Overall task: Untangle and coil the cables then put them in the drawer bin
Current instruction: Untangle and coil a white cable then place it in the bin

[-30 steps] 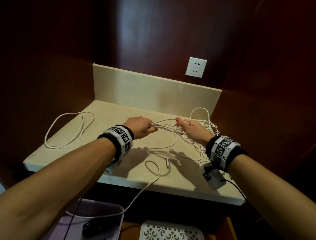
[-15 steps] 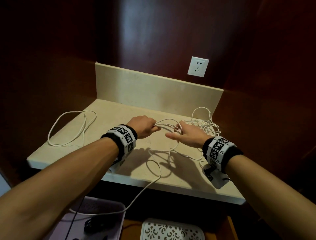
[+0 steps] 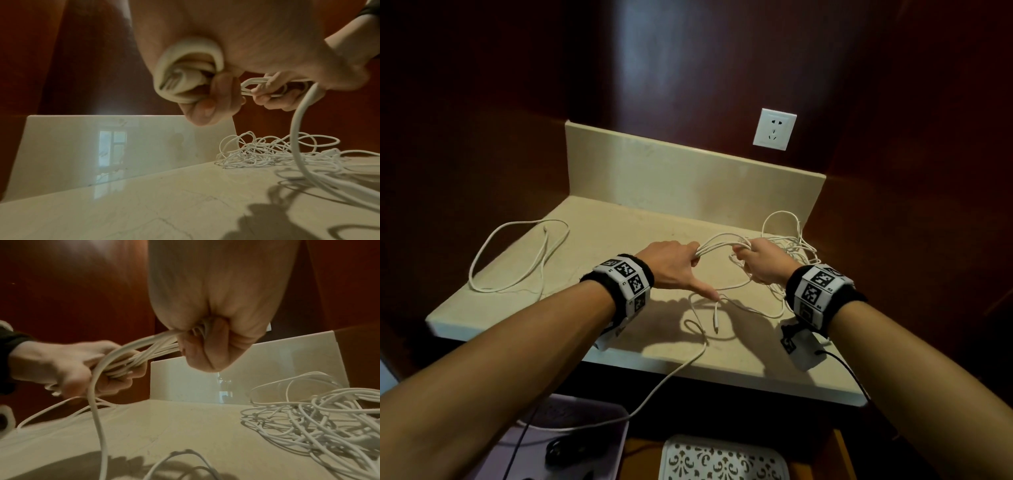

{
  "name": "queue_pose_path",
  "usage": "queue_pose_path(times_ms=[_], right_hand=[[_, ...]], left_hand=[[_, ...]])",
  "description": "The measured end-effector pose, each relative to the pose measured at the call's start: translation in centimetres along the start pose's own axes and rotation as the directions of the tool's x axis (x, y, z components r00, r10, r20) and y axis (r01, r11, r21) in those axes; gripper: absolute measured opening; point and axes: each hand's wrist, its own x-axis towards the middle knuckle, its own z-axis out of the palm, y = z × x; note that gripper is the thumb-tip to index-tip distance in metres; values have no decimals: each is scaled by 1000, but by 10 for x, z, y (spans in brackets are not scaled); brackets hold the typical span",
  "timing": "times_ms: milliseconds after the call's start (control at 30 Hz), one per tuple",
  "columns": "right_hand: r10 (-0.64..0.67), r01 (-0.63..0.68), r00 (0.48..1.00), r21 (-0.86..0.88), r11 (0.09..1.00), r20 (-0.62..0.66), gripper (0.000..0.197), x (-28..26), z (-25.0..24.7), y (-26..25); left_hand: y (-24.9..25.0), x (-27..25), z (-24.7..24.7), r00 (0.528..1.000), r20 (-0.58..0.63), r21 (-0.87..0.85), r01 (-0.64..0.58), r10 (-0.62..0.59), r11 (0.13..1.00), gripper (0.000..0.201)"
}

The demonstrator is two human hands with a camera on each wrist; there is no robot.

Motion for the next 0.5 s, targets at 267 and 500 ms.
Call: queue_pose_path(times_ms=[267,500], right_hand=[[-106,117,993,-277,954,52,32,-10,-14,8],[-152,201,978,-478,855,141,26,-17,-19,19]], left_hand=[[0,8,10,999,-38,85,14,-10,996,30],[-6,10,7,995,-101,113,-2,14,994,30]])
